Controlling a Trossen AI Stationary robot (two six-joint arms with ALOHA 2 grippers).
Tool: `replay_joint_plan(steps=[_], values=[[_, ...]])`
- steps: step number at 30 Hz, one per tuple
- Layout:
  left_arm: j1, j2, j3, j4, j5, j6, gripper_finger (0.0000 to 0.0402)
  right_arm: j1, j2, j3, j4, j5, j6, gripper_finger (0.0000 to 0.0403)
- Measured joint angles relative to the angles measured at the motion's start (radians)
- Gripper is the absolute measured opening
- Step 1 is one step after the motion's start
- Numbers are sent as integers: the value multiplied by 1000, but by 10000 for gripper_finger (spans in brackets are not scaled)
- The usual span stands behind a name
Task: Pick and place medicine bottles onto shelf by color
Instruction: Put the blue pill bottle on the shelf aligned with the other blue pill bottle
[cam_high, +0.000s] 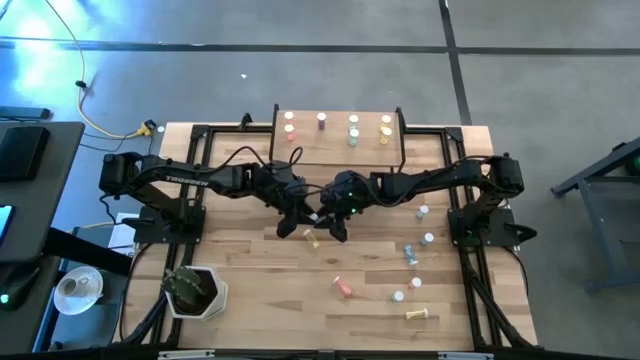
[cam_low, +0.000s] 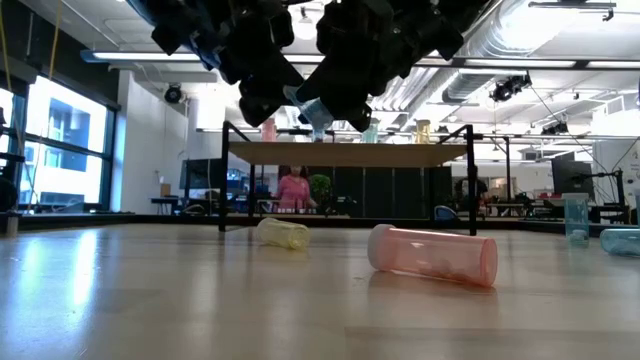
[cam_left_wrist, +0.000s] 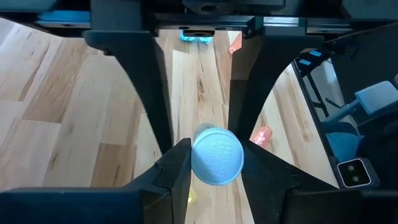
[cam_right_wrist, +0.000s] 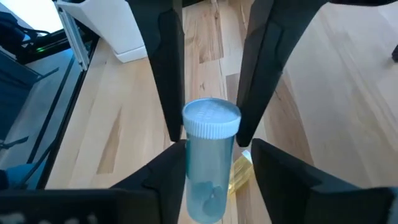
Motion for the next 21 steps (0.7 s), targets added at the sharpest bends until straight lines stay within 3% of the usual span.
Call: replay_joint_plan(steps=[6, 15, 21], values=[[-1, 0, 0, -5, -5, 0, 113, -23, -38, 0, -39, -67, -10, 190], [10, 0, 0, -5, -18, 0, 113, -31, -134, 1, -116, -74, -35, 190], [53, -1, 28, -28, -29, 0, 113, -30, -222, 1, -209, -2, -98, 190]])
